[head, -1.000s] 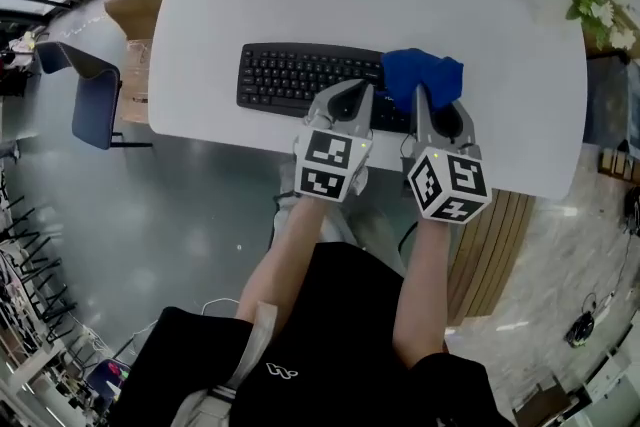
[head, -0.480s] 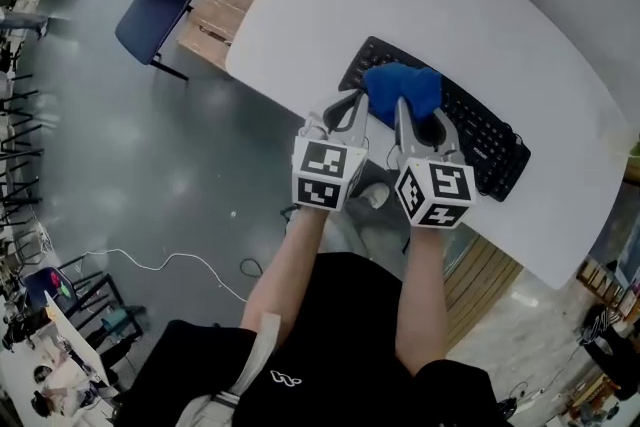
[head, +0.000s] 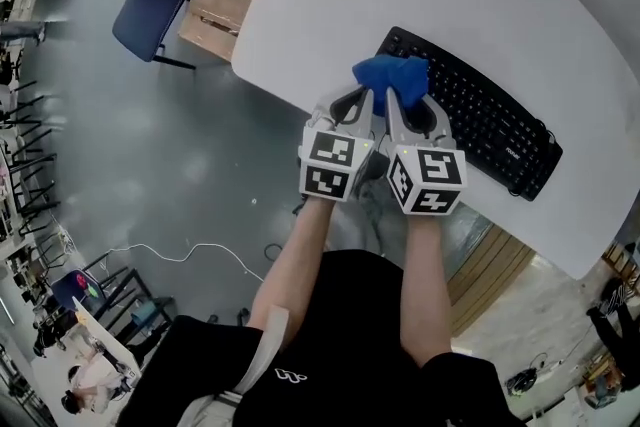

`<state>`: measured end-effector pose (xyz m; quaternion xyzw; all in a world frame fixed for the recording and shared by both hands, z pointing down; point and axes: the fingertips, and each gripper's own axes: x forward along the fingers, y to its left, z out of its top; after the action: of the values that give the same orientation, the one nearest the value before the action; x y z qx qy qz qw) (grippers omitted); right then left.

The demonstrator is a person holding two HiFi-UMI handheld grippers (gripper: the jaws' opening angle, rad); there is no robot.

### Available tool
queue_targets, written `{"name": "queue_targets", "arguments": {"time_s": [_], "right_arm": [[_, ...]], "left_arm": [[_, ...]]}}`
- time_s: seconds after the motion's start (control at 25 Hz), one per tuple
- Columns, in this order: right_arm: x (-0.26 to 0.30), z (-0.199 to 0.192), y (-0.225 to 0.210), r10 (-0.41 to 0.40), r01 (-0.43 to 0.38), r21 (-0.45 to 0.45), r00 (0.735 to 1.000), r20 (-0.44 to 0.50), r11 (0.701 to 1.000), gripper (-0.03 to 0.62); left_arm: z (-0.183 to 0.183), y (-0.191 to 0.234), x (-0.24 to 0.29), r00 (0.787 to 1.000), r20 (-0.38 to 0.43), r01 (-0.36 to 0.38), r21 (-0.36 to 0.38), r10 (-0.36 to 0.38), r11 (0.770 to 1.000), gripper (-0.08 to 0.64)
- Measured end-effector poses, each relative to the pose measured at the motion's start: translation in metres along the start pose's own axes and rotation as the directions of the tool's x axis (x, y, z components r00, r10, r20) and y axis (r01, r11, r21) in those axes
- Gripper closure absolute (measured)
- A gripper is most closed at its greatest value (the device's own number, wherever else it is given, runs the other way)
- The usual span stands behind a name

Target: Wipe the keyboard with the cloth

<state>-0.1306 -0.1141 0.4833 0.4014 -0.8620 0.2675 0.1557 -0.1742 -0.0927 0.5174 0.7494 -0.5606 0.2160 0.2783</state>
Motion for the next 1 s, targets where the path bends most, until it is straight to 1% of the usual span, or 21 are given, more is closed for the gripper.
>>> {"name": "queue_targets", "arguments": {"time_s": [0.16, 0.36, 0.56, 0.84, 1.0], "right_arm": [[0.004, -0.01, -0.008, -0.03, 0.03, 0.027, 0.999, -0.018, 0.999, 0.517], [0.0, -0.016, -0.023, -0.049, 0.05, 0.065, 0.999, -0.013, 0.997, 0.516], [-0.009, -0.025, -0.031, -0.053, 0.053, 0.094, 0.999, -0.009, 0.994, 0.515], [-0.027, -0.033, -0.044, -0.068, 0.068, 0.113, 0.998, -0.004, 0.991, 0.514], [-0.04, -0.036, -0.054, -0.09, 0.09, 0.116, 0.996, -0.003, 0.989, 0.515]], "left_arm": [[-0.008, -0.003, 0.012, 0.999, -0.039, 0.028, 0.035, -0.027, 0.999, 0.563], [-0.004, -0.006, 0.016, 1.0, -0.022, 0.011, 0.057, -0.01, 0.998, 0.563], [-0.005, -0.013, 0.018, 0.999, -0.034, 0.002, 0.096, 0.002, 0.995, 0.563], [-0.007, -0.034, 0.019, 1.0, -0.021, -0.014, 0.103, 0.016, 0.995, 0.563], [-0.007, -0.05, 0.021, 1.0, -0.025, 0.015, 0.11, -0.012, 0.994, 0.563]]}}
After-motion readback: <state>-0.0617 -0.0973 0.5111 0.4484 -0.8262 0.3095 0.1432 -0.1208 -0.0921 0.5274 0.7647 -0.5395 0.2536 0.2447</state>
